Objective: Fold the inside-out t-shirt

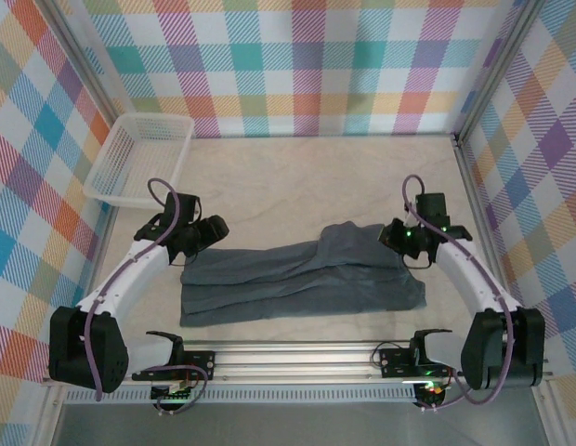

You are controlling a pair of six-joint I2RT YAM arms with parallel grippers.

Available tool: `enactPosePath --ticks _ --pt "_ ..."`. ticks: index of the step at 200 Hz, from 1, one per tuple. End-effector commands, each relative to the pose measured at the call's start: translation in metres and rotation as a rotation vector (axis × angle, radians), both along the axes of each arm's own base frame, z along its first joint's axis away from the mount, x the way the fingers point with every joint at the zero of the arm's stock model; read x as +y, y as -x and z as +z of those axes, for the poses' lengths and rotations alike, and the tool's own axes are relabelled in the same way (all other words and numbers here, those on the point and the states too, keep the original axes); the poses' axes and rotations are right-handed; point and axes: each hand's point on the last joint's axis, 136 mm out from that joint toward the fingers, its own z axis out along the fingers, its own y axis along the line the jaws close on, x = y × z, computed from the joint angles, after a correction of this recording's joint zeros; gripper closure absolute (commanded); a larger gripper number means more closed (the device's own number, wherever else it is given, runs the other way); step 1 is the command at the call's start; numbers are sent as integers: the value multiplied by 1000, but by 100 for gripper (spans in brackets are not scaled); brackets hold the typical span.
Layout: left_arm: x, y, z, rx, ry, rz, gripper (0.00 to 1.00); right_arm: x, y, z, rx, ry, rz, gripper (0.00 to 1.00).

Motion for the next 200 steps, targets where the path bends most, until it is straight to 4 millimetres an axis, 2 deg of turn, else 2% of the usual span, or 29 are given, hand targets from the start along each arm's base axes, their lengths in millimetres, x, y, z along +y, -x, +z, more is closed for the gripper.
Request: enactPosePath --ticks 1,19,44,70,91,110,131,169,200 --pt "-35 -6 5 -64 90 -153 28 -1 -17 1 -7 105 63 72" --pt "-62 -4 13 -88 153 -260 25 13 -39 -1 38 168 151 58" --pt "-70 2 16 -105 134 -291 22 23 -73 -14 67 330 209 42" --pt "-66 6 11 -100 117 -273 21 31 -103 -28 85 368 222 37" --pt "-62 8 5 -81 95 -263 21 51 -111 -42 116 338 274 37" --pt "-58 9 -2 -63 78 -251 21 65 -109 -52 147 310 297 49" --pt "-58 9 -9 -45 76 -246 20 72 -104 -60 187 267 295 61" --pt "-56 8 -17 -23 65 -231 20 81 -97 -60 213 237 311 67" --pt "-54 8 -20 -15 57 -222 20 78 -94 -54 198 253 306 100"
